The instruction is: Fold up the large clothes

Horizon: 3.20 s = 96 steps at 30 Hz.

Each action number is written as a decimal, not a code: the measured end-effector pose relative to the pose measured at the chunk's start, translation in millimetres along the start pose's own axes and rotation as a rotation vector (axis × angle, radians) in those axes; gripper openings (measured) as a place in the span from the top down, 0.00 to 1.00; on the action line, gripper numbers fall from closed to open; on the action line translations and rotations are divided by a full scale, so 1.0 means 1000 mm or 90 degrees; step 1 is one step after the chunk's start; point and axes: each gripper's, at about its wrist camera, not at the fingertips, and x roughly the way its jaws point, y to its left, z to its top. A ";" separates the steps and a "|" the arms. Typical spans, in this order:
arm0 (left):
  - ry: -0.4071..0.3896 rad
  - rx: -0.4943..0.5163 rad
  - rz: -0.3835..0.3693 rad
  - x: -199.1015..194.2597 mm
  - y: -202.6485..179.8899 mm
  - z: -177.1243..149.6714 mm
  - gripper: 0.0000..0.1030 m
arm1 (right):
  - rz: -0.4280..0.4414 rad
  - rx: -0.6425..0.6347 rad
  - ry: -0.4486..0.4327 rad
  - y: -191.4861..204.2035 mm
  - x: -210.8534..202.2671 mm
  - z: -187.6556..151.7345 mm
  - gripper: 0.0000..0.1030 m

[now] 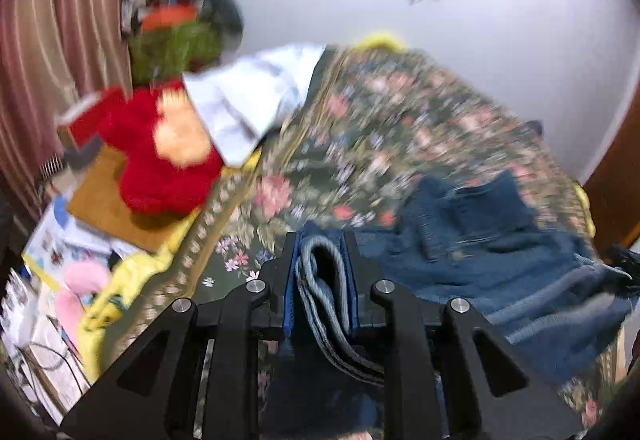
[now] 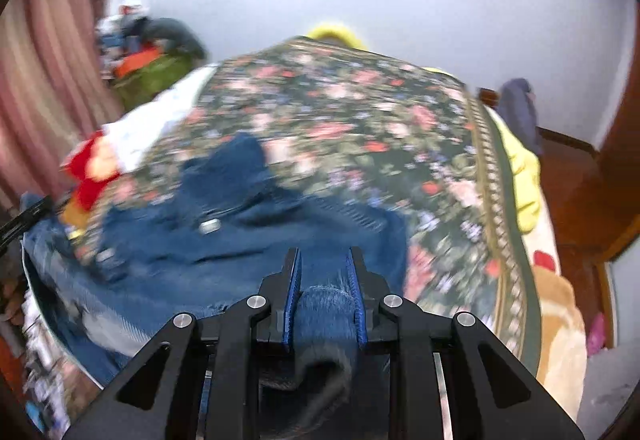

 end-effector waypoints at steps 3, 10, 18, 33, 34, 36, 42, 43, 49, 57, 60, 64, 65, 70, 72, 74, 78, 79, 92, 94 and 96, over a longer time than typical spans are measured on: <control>0.065 0.010 0.033 0.051 0.001 -0.006 0.79 | -0.009 0.030 0.035 -0.012 0.044 0.010 0.81; 0.104 0.031 0.074 0.096 0.001 -0.016 0.64 | -0.038 -0.005 0.070 -0.016 0.092 0.004 0.80; 0.146 0.066 0.071 0.077 0.004 -0.011 0.45 | -0.100 0.027 0.071 -0.061 0.058 0.011 0.80; 0.054 0.169 0.005 -0.055 -0.022 -0.023 0.21 | -0.052 0.005 0.038 -0.064 -0.051 -0.037 0.80; 0.061 0.166 -0.005 -0.055 -0.023 -0.027 0.21 | -0.037 -0.006 0.040 -0.056 -0.052 -0.040 0.80; 0.079 0.167 -0.019 -0.051 -0.028 -0.038 0.21 | -0.007 -0.035 0.051 -0.036 -0.053 -0.044 0.80; 0.143 0.230 -0.016 -0.014 -0.058 -0.066 0.21 | 0.057 -0.115 0.093 0.023 -0.039 -0.055 0.80; 0.151 0.236 -0.023 -0.009 -0.063 -0.069 0.21 | 0.069 -0.121 0.103 0.030 -0.035 -0.058 0.80; 0.136 0.288 0.010 0.023 -0.080 -0.064 0.21 | 0.119 -0.170 0.188 0.071 0.018 -0.077 0.80; 0.146 0.289 0.093 0.098 -0.060 -0.008 0.21 | 0.087 -0.172 0.177 0.060 0.076 -0.038 0.80; 0.184 0.237 0.080 0.128 -0.045 0.004 0.21 | 0.001 -0.165 0.153 0.044 0.098 -0.007 0.80; 0.183 0.199 0.075 0.145 -0.029 0.005 0.15 | 0.018 -0.114 0.172 0.009 0.126 0.020 0.80; 0.176 0.190 0.075 0.145 -0.025 0.005 0.14 | 0.043 -0.085 0.177 0.002 0.128 0.022 0.80; 0.145 0.137 0.059 0.113 -0.018 0.017 0.15 | 0.035 -0.026 0.161 -0.014 0.113 0.021 0.80; 0.101 0.132 0.040 0.081 -0.019 0.029 0.15 | -0.068 -0.043 0.136 -0.017 0.101 0.020 0.80; 0.059 0.130 0.033 0.052 -0.019 0.041 0.15 | -0.123 -0.061 0.120 -0.019 0.086 0.019 0.80; -0.013 0.127 0.035 -0.002 -0.015 0.064 0.15 | -0.073 -0.091 0.109 -0.012 0.054 0.017 0.80; -0.016 0.135 0.031 -0.010 -0.016 0.065 0.15 | -0.062 -0.098 0.103 -0.006 0.048 0.016 0.80; 0.127 0.317 -0.022 0.024 -0.073 -0.065 0.15 | 0.115 -0.197 0.178 0.136 0.069 -0.041 0.80; 0.155 0.327 0.004 0.041 -0.068 -0.081 0.15 | 0.096 -0.227 0.216 0.143 0.088 -0.056 0.80; 0.152 0.337 0.030 0.051 -0.059 -0.091 0.10 | 0.101 -0.254 0.213 0.143 0.093 -0.066 0.80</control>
